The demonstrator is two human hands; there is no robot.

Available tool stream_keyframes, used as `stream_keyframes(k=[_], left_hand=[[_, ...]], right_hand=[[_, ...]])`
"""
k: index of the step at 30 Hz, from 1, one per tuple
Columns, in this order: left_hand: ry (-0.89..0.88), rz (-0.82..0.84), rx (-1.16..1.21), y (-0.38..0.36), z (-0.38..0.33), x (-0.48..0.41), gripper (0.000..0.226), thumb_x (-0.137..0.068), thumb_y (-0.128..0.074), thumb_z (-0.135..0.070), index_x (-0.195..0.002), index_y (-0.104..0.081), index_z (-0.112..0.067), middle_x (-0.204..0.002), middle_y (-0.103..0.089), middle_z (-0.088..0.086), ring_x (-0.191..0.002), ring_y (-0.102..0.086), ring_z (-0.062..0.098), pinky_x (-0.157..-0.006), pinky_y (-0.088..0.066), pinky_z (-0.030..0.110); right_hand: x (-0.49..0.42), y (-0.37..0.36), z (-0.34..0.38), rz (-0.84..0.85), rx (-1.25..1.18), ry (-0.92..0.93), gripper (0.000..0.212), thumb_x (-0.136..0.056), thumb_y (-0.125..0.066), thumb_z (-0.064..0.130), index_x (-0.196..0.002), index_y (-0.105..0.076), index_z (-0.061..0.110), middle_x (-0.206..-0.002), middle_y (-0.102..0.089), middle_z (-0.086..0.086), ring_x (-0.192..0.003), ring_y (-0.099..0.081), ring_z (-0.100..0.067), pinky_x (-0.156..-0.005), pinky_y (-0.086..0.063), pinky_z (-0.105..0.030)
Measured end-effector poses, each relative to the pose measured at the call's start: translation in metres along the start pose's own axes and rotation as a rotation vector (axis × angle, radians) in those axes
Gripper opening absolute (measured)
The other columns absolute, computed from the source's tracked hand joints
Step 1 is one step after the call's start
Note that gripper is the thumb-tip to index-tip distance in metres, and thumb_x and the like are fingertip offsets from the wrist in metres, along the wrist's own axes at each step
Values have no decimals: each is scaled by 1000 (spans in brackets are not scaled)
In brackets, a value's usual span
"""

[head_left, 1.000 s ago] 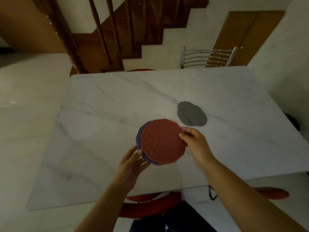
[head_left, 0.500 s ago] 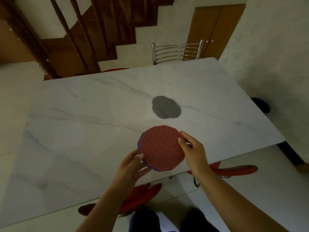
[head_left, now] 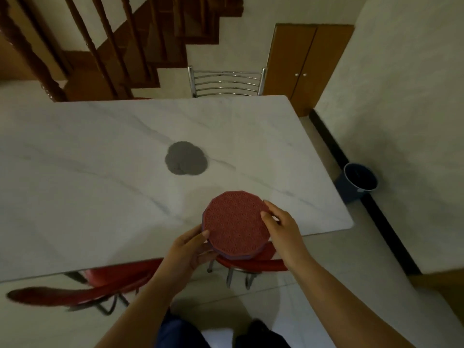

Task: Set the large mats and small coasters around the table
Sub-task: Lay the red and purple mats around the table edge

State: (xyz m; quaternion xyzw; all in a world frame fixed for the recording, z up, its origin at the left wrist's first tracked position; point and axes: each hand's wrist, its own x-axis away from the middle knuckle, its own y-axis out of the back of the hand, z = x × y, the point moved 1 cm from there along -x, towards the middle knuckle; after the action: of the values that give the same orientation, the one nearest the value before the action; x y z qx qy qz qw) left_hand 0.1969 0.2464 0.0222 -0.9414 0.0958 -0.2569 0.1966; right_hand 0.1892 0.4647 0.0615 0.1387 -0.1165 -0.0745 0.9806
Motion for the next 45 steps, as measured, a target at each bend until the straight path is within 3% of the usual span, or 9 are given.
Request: stream_keyframes(k=[2, 5, 15, 21, 25, 29, 34, 39, 45], left_hand=[[9, -13, 3, -26, 11, -3, 34, -83, -60, -24, -116, -65, -18, -111, -72, 11, -99, -70, 29, -73, -58, 30], [18, -62, 23, -46, 17, -8, 32, -84, -59, -17, -115, -65, -14, -106, -74, 12, -90, -72, 28, -67, -59, 30], [74, -75, 62, -53, 1, -66, 42, -76, -64, -19, -117, -64, -10, -112, -72, 14, -96, -70, 33, -70, -60, 35], [53, -53, 82, -69, -7, -95, 40, -80, -62, -23, -118, -64, -13, -111, -72, 11, -95, -71, 29, -71, -59, 33], [33, -68, 134, -78, -6, -110, 40, -84, -58, -20, -123, -62, -14, -115, -70, 13, -99, -70, 30, -72, -59, 33], [-41, -96, 165, -93, -9, -129, 40, -87, -53, -17, -127, -58, -14, -121, -69, 9, -107, -66, 30, -76, -58, 34], [-112, -217, 250, -111, -11, -161, 35, -92, -48, -12, -124, -59, -16, -120, -69, 5, -105, -68, 26, -75, -59, 34], [-175, -332, 306, -128, -10, -189, 32, -92, -47, -10, -119, -63, -16, -113, -72, 4, -96, -71, 22, -75, -60, 33], [-178, -451, 381, -140, 2, -206, 29, -83, -54, -13, -104, -74, -17, -104, -74, 5, -85, -72, 19, -71, -61, 32]], right_hand=[[-3, 25, -7, 8, -12, -30, 25, -94, -50, 26, -104, -58, 48, -100, -63, 26, -90, -60, 11, -72, -47, -6], [-8, 47, -15, -9, -15, -97, 34, -93, -51, 35, -126, -47, 33, -113, -53, 9, -101, -56, -7, -82, -48, -23], [-56, 64, -14, -15, -56, -64, 18, -90, -59, 25, -101, -59, 39, -105, -61, 19, -103, -58, -2, -84, -48, -17], [-94, 86, -15, -99, -103, -153, 20, -82, -70, 21, -100, -63, 18, -103, -65, 3, -99, -63, -17, -85, -56, -39], [-122, 99, -14, -79, -206, -234, 18, -83, -68, 17, -99, -62, 14, -100, -68, -8, -87, -68, -18, -73, -59, -33], [-160, 118, -4, -76, -211, -195, 12, -83, -66, 16, -94, -61, 19, -94, -69, -4, -82, -67, -14, -69, -57, -28], [-238, 178, 7, -114, -311, -161, 16, -84, -65, 12, -100, -64, 10, -100, -69, -10, -89, -67, -23, -75, -57, -40], [-318, 214, -17, -164, -457, -259, 11, -86, -61, 2, -93, -63, 10, -105, -65, -13, -93, -64, -24, -64, -55, -29], [-383, 194, -56, -158, -497, -450, 32, -87, -55, -5, -119, -56, -6, -123, -58, -25, -98, -58, -29, -84, -49, -40]])
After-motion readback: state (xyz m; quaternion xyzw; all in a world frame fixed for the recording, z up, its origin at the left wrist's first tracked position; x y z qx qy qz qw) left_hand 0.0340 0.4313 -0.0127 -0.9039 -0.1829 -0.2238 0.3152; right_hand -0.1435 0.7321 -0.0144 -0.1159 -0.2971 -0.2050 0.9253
